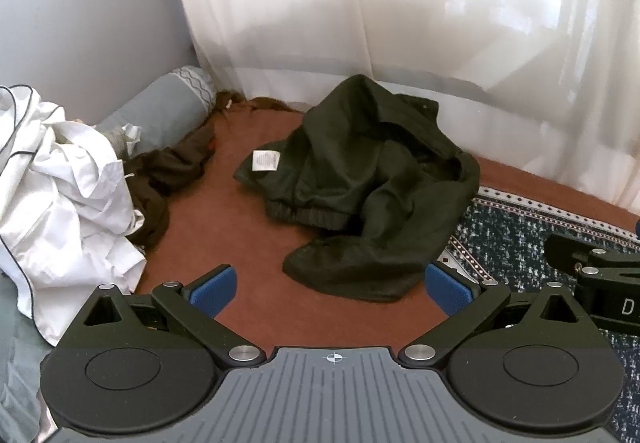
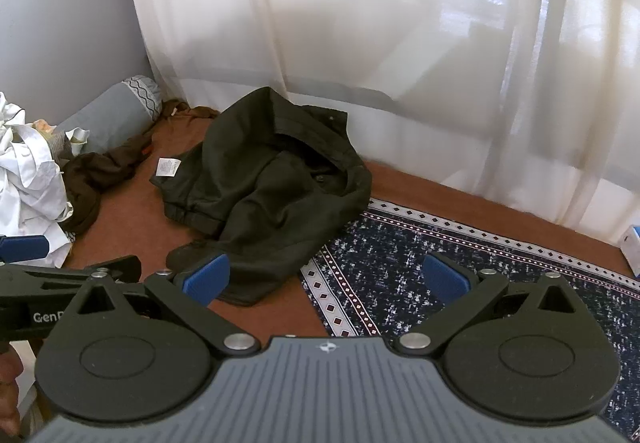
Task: Fold clothes
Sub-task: 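Move both grippers toward the dark green jacket on the floor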
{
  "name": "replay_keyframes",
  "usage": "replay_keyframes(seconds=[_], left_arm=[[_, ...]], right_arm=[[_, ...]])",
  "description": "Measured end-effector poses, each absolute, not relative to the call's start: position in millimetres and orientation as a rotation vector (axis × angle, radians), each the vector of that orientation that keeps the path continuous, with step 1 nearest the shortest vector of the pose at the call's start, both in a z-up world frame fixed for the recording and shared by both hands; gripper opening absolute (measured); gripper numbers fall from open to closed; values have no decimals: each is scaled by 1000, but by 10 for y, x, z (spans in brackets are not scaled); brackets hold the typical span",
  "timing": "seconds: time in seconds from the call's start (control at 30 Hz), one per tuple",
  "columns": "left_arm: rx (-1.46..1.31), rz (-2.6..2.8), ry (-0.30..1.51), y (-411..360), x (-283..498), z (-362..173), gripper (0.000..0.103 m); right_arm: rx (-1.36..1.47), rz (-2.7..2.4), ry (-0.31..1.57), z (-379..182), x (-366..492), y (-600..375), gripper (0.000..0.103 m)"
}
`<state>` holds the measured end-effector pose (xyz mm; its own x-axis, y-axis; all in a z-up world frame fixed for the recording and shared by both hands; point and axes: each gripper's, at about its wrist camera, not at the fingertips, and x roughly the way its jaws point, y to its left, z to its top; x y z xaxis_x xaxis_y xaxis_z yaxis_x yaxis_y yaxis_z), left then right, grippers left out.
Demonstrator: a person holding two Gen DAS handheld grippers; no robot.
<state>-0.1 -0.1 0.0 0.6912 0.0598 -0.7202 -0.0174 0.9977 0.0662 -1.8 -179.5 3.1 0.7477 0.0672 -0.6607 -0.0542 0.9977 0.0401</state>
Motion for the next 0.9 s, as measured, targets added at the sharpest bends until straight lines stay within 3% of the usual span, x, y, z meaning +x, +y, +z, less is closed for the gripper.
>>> replay_keyframes(seconds=[0.9], left_arm=[[17,45,837,21,128,-155,103]], right_arm=[[18,62,730,26,36,-1704,103]])
